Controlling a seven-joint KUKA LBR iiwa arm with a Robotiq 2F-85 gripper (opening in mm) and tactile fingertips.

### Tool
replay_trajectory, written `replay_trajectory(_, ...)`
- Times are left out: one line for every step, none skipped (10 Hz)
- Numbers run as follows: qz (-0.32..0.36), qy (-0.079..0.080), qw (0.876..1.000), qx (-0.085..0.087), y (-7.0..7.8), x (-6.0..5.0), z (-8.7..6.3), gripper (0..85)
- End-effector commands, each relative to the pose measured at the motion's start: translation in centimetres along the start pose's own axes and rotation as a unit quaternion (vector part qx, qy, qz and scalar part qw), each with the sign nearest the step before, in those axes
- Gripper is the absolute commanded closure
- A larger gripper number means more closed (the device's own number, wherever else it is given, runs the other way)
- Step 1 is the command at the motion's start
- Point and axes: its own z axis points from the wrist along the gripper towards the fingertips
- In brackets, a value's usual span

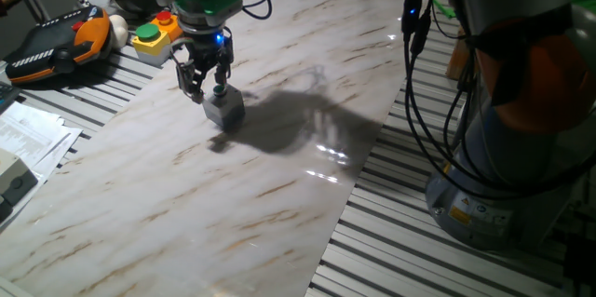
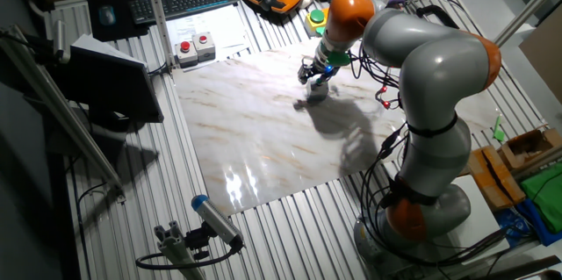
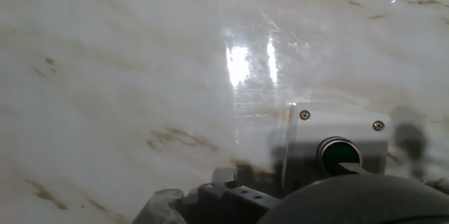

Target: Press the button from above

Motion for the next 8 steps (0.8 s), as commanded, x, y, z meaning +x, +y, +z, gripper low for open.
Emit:
replay_trajectory(-0.002, -0.001, 1.0, -0.001, 0.03, -0.08, 0.13, 13.0)
replay_trajectory(-0.006, -0.003, 1.0, 0.0, 0.02, -0.16, 0.21, 13.0)
replay_trajectory(-0.012, -0.009, 1.0, 0.0, 0.01, -0.24, 0.31, 13.3)
replay_trajectory(-0.014, -0.012, 1.0, 0.0, -0.04, -0.28, 0.36, 13.7)
replay_trajectory(-0.008, -0.004, 1.0, 0.0, -0.09, -0.3, 0.35, 14.0)
replay_trajectory(-0.006, 0.001, 1.0, 0.0, -0.13, -0.29, 0.45, 14.0)
replay_trajectory(-0.004, 0.003, 1.0, -0.002, -0.18, -0.27, 0.62, 14.3)
replay_trajectory(-0.004, 0.003, 1.0, -0.004, -0.21, -0.29, 0.78, 14.3)
